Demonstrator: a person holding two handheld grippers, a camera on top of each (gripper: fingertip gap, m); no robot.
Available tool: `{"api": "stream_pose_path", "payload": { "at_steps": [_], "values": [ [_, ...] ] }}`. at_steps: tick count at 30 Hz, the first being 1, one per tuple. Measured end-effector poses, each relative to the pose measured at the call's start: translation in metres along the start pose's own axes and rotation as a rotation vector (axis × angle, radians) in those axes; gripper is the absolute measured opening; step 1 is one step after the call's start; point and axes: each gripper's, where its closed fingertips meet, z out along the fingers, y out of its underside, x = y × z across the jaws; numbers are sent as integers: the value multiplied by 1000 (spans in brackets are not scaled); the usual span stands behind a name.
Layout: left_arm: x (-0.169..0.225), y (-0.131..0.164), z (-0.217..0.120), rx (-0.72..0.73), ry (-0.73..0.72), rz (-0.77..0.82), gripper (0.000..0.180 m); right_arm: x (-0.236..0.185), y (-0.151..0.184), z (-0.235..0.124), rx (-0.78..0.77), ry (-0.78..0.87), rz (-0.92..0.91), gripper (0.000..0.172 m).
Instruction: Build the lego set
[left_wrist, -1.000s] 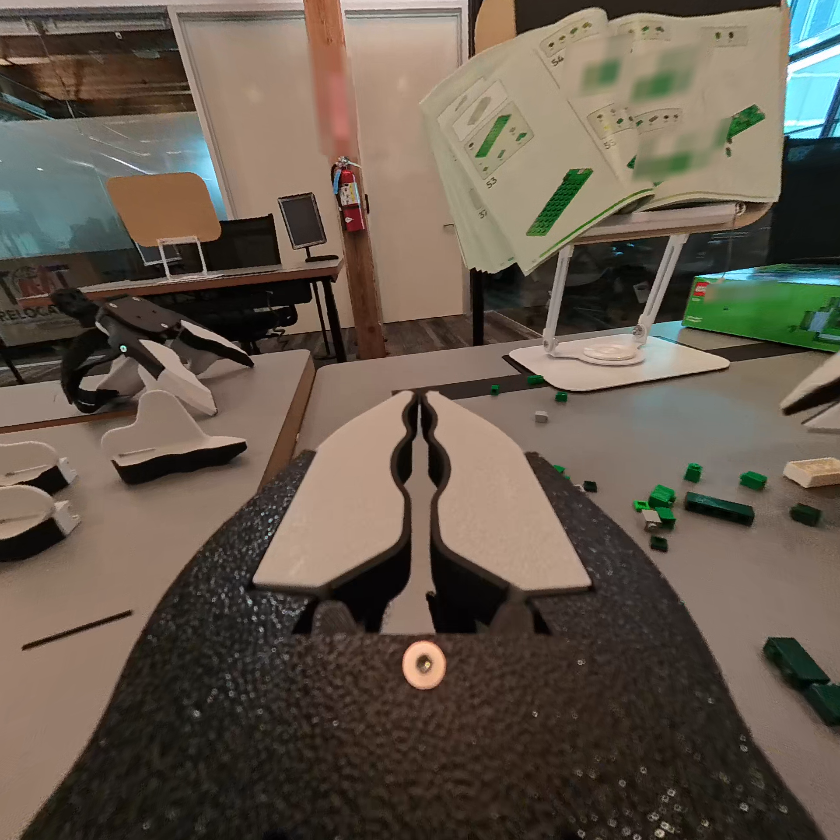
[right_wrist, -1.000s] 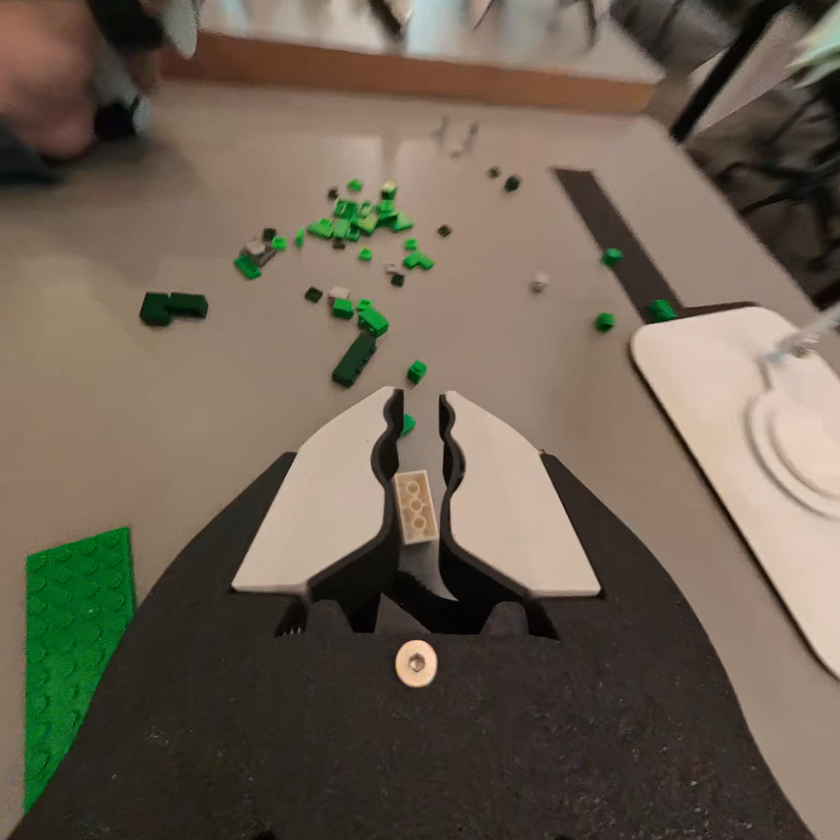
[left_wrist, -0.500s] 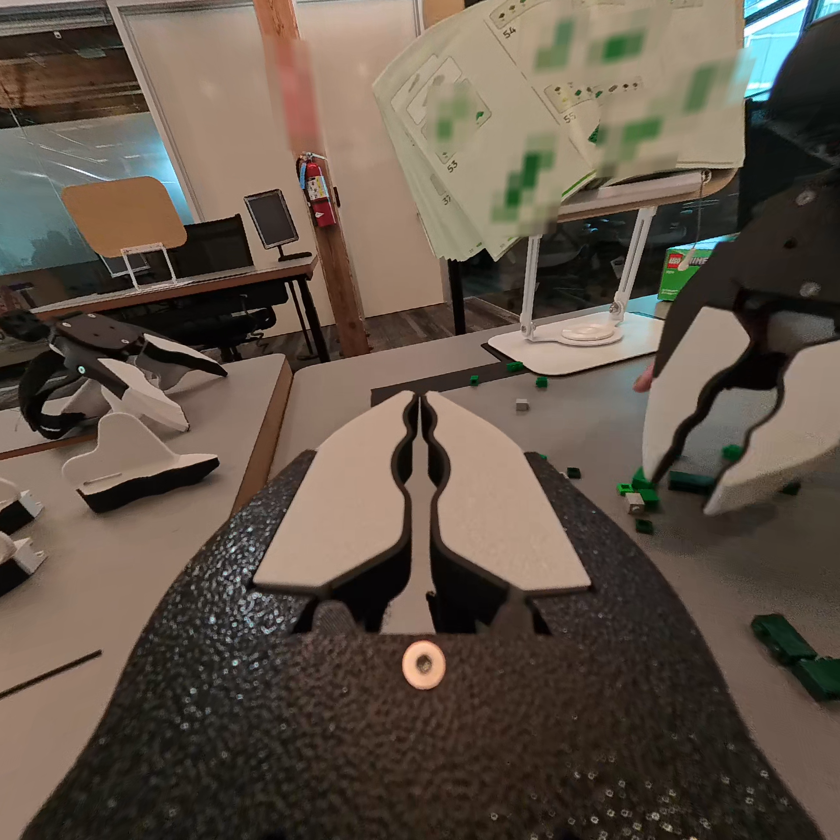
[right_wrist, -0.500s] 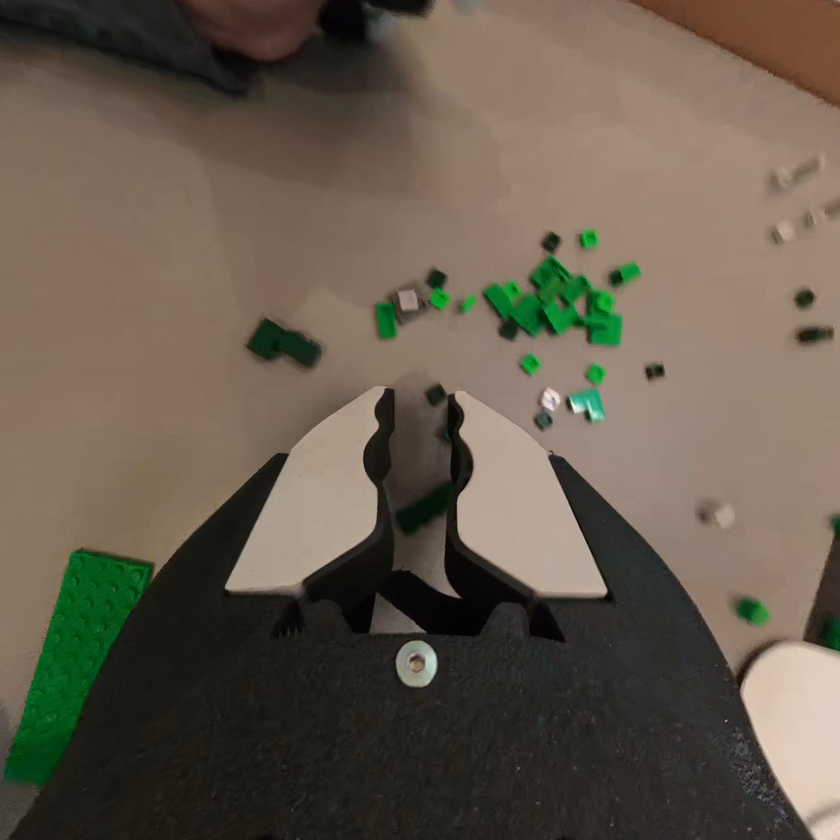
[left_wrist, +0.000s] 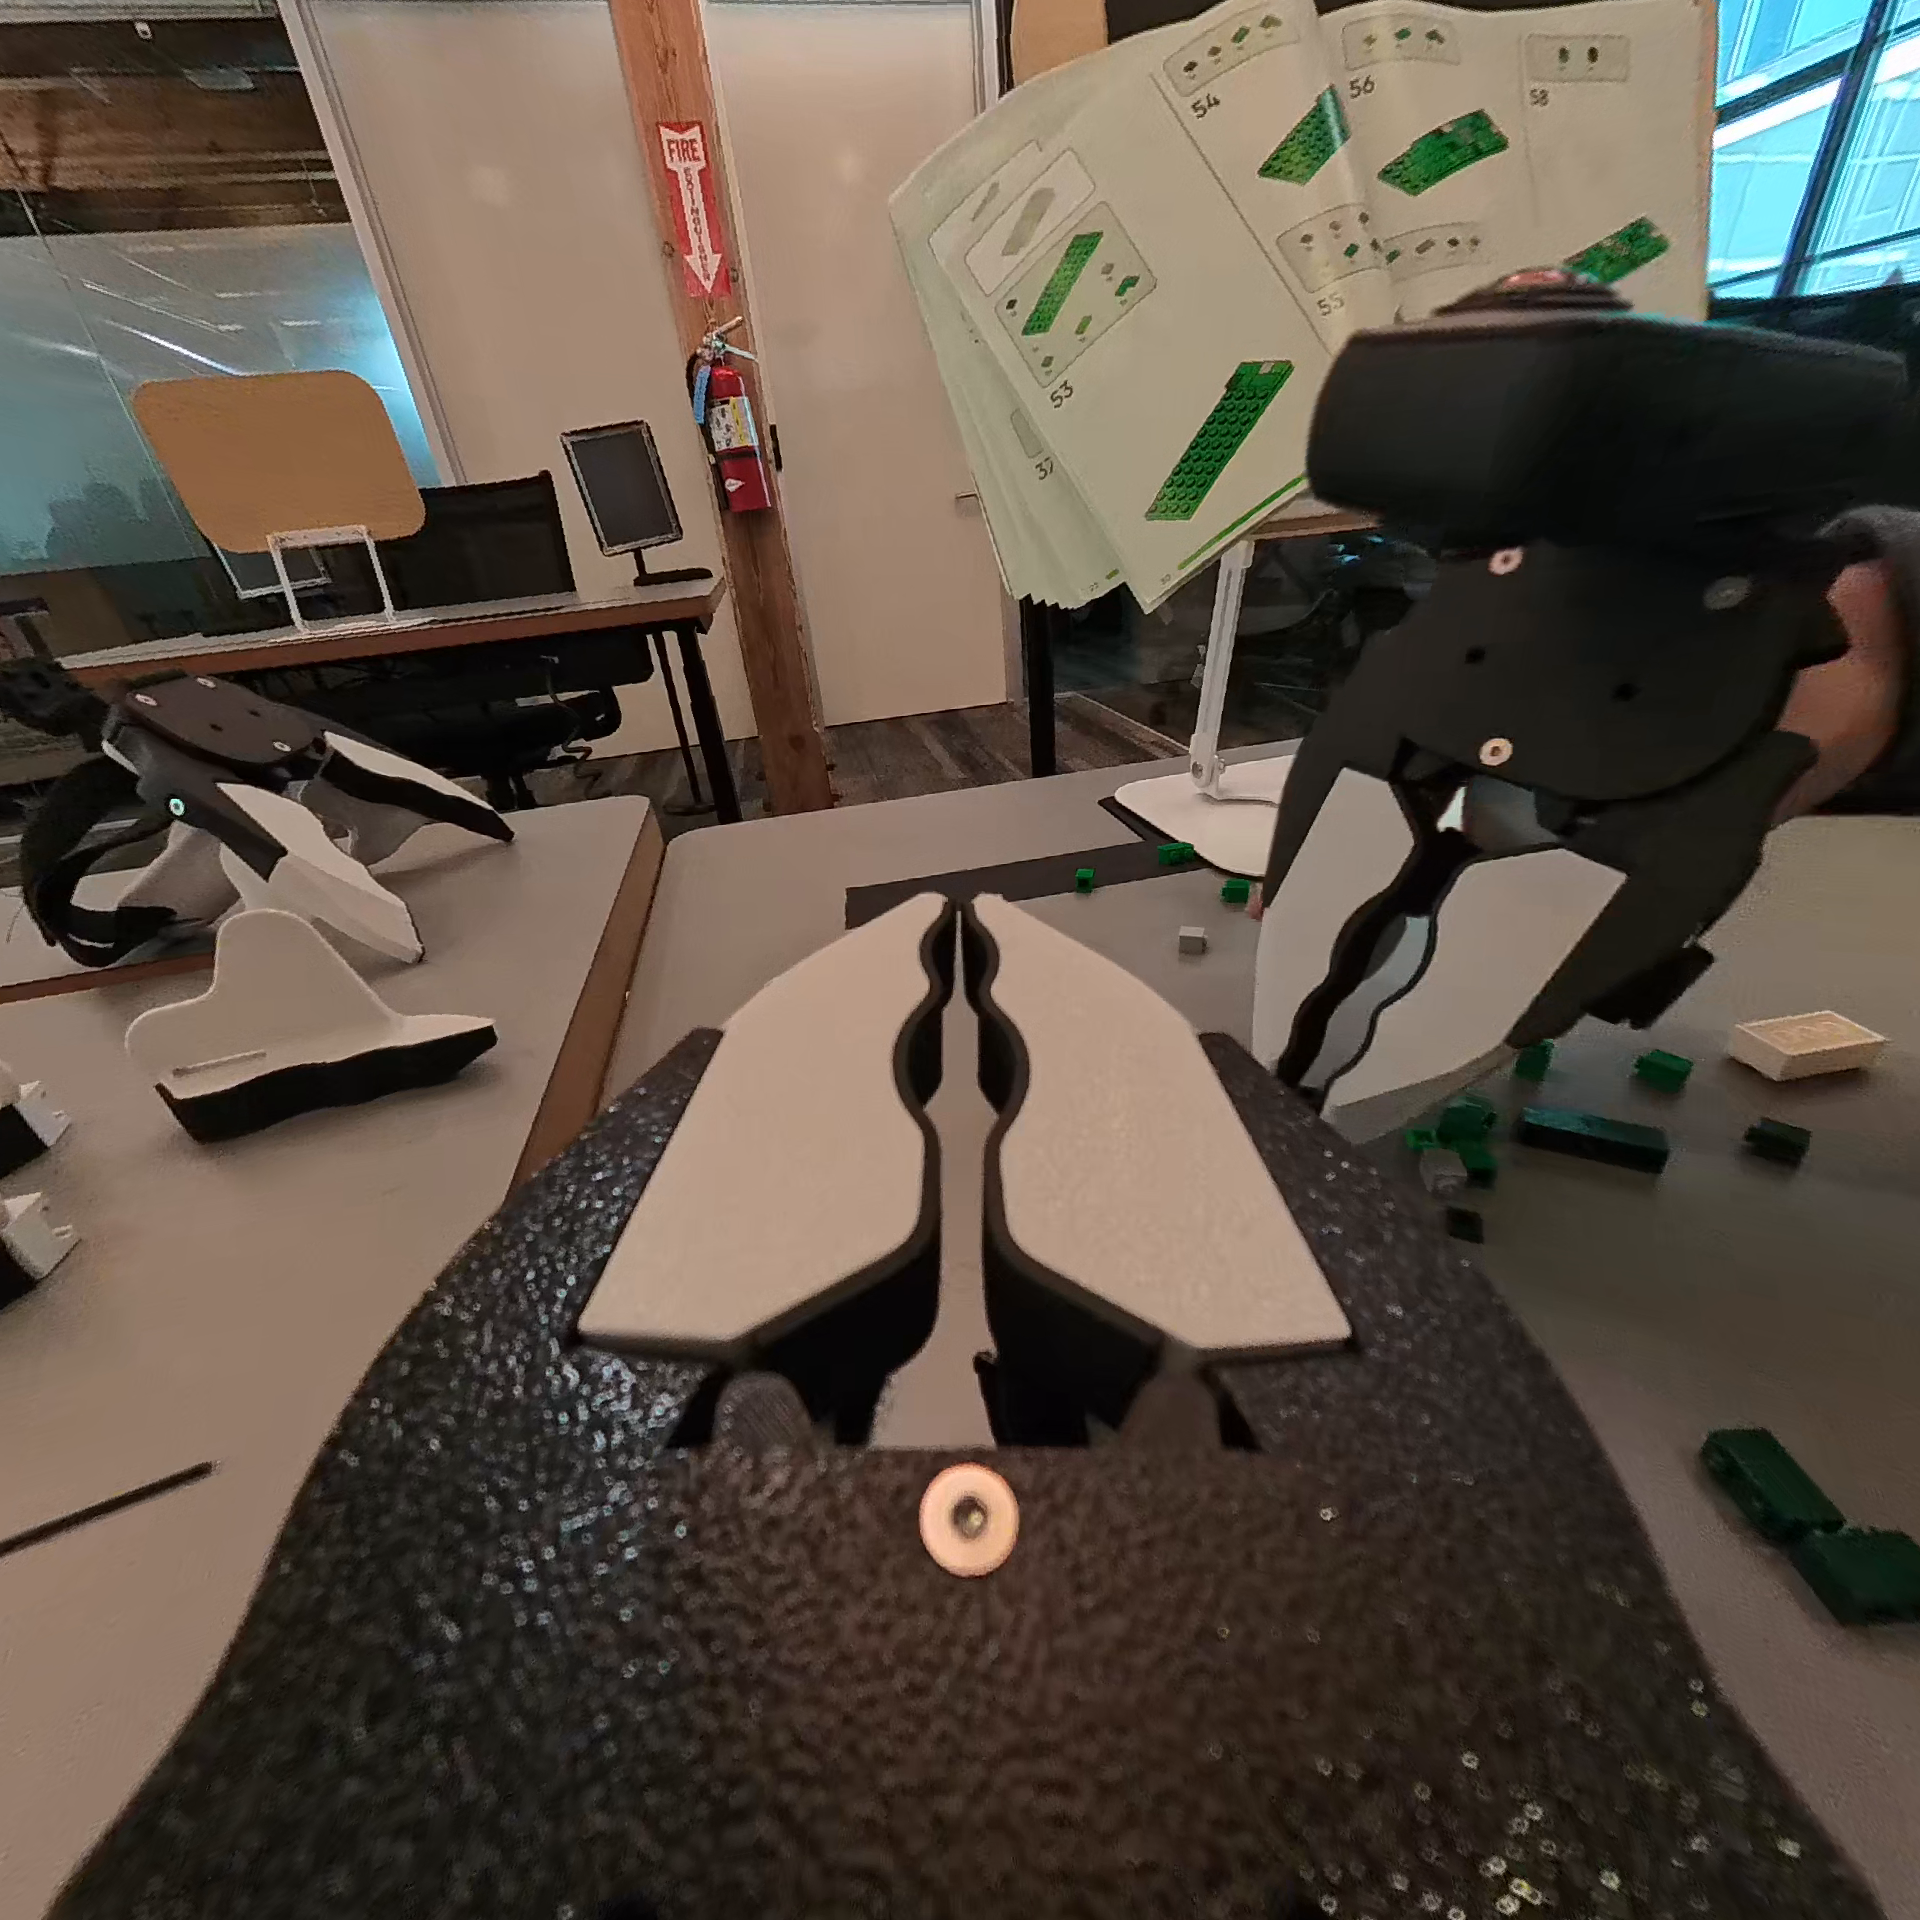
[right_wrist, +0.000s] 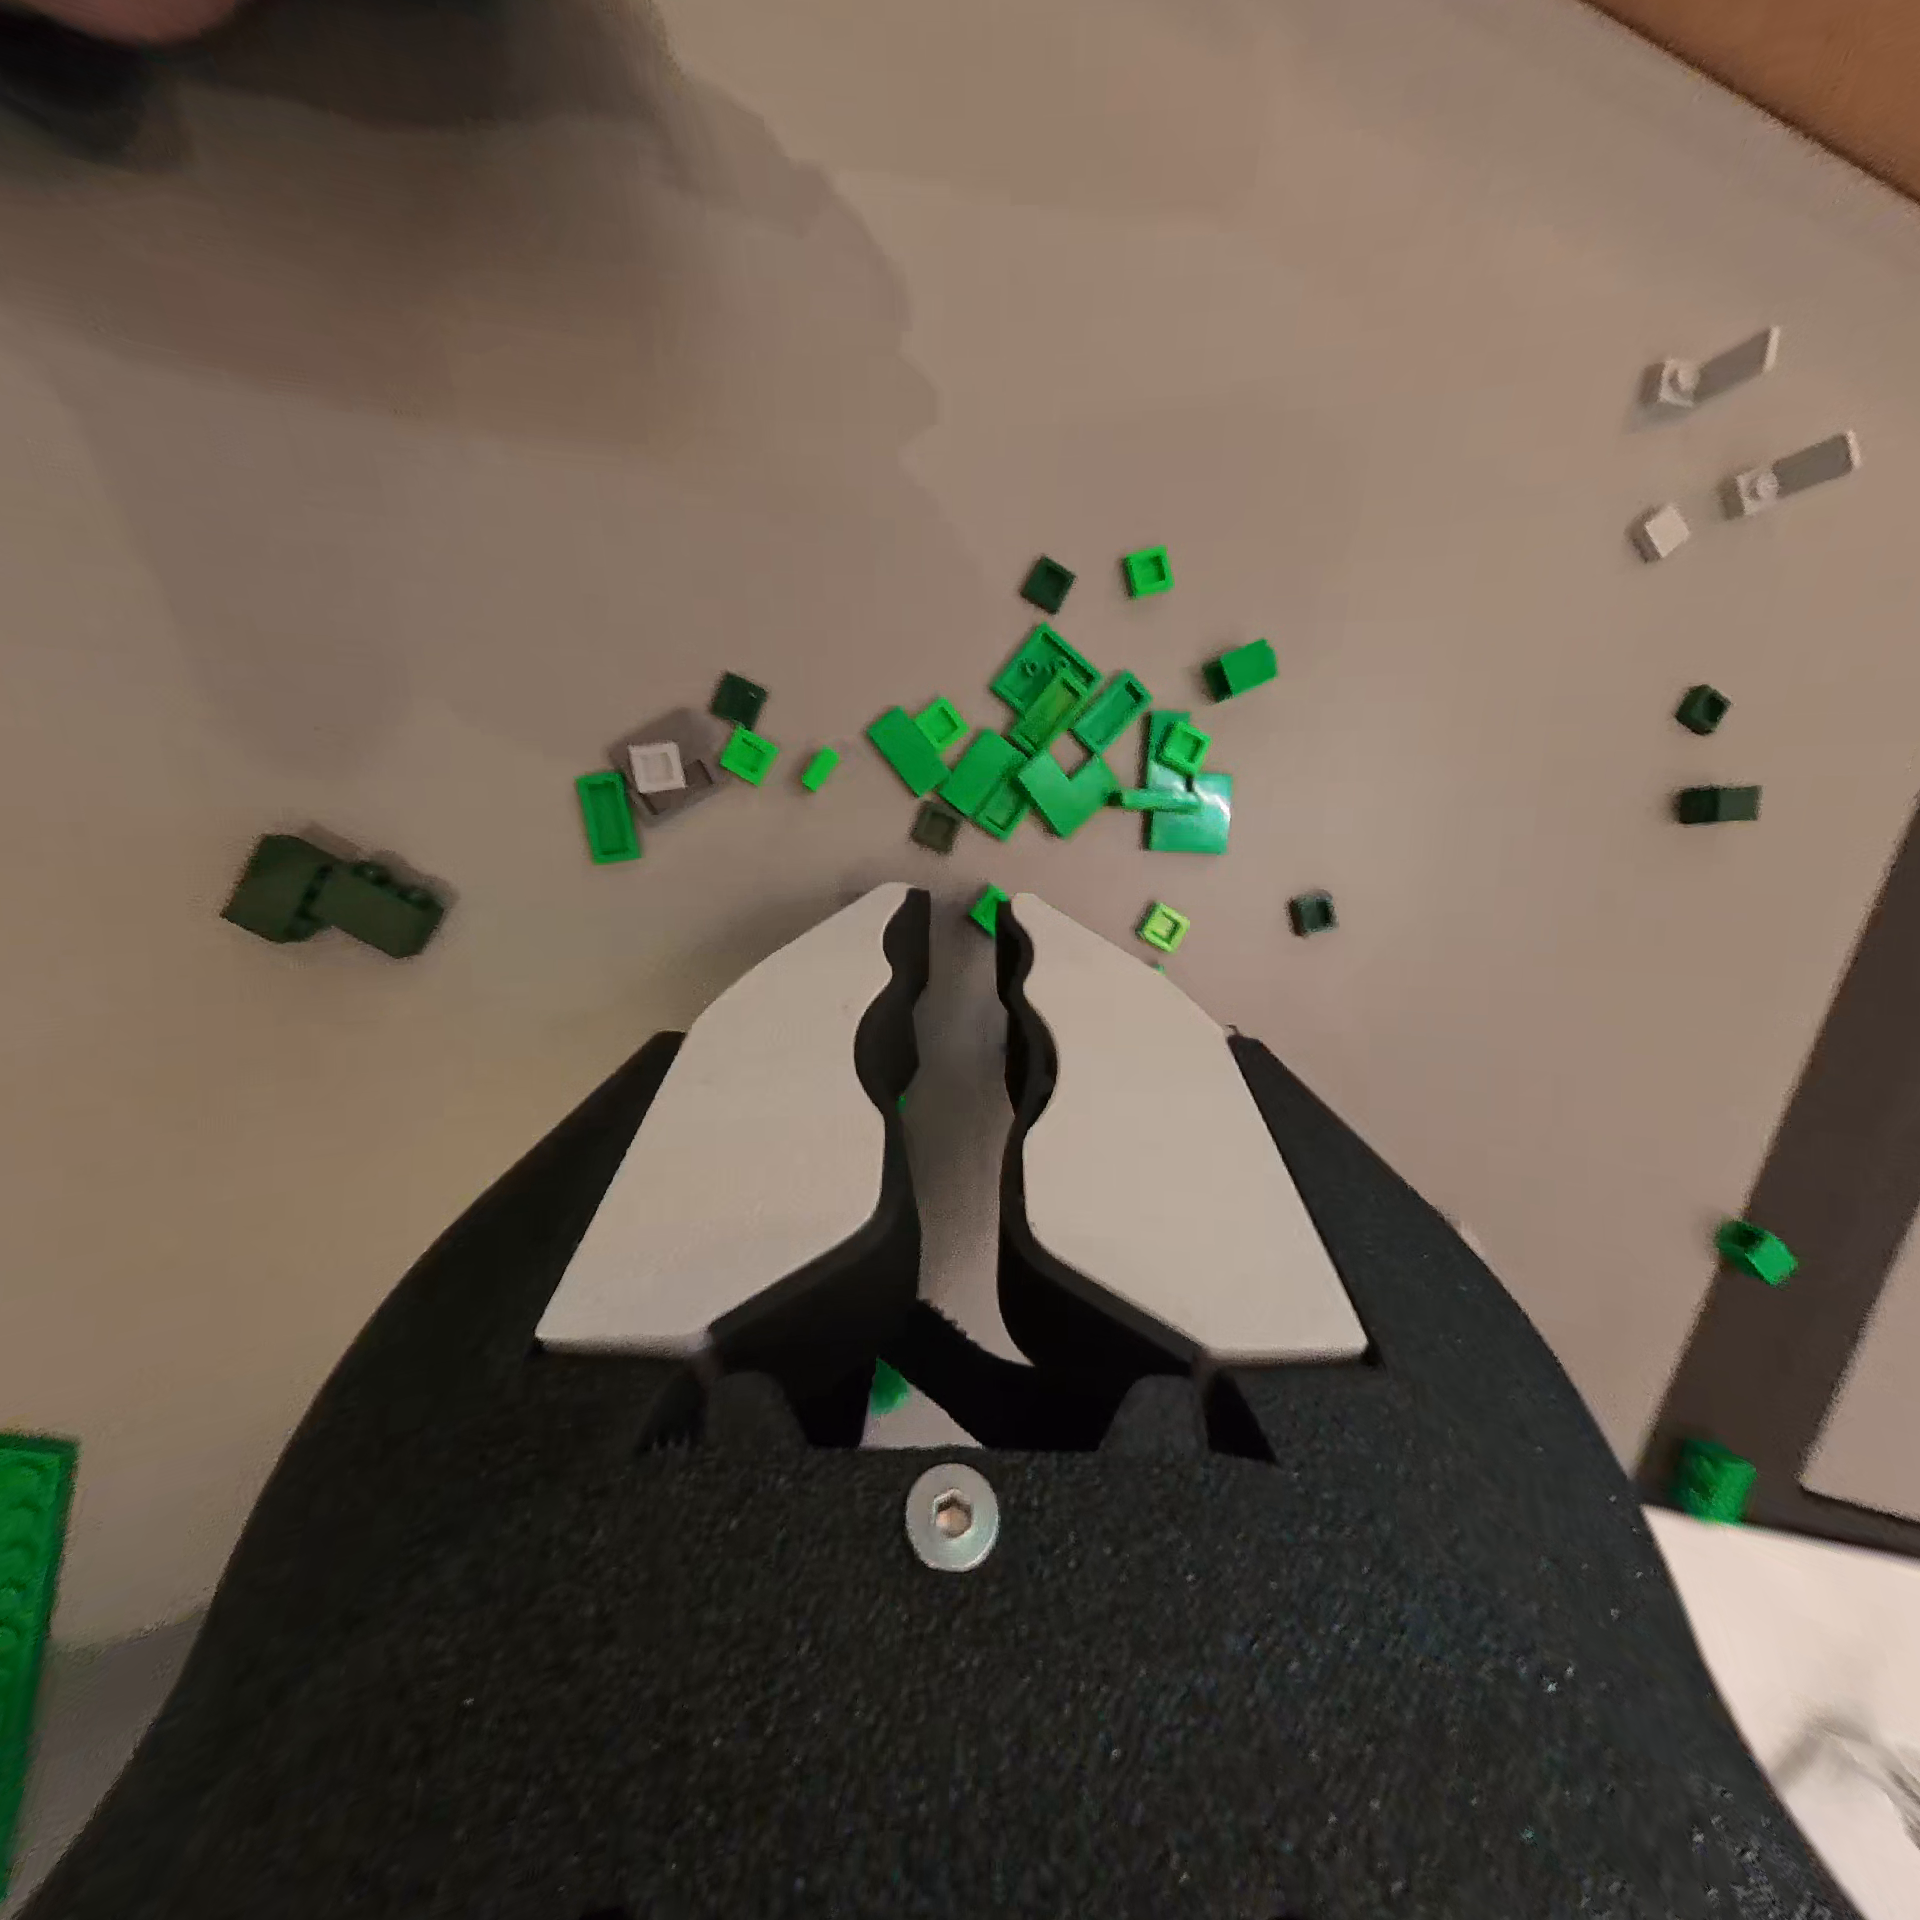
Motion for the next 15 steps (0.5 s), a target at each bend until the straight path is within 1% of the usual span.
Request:
{"api": "stream_pose_path", "payload": {
  "at_steps": [3, 8, 15],
  "values": [
    [0, 0, 0, 1, 0, 0, 0, -14, -14, 2, 76, -92, 24, 8],
    [-1, 1, 1, -2, 1, -17, 1, -20, -20, 9, 85, -147, 89, 7],
    [-2, 1, 1, -4, -1, -20, 1, -25, -21, 13, 70, -169, 108, 8]
  ]
}}
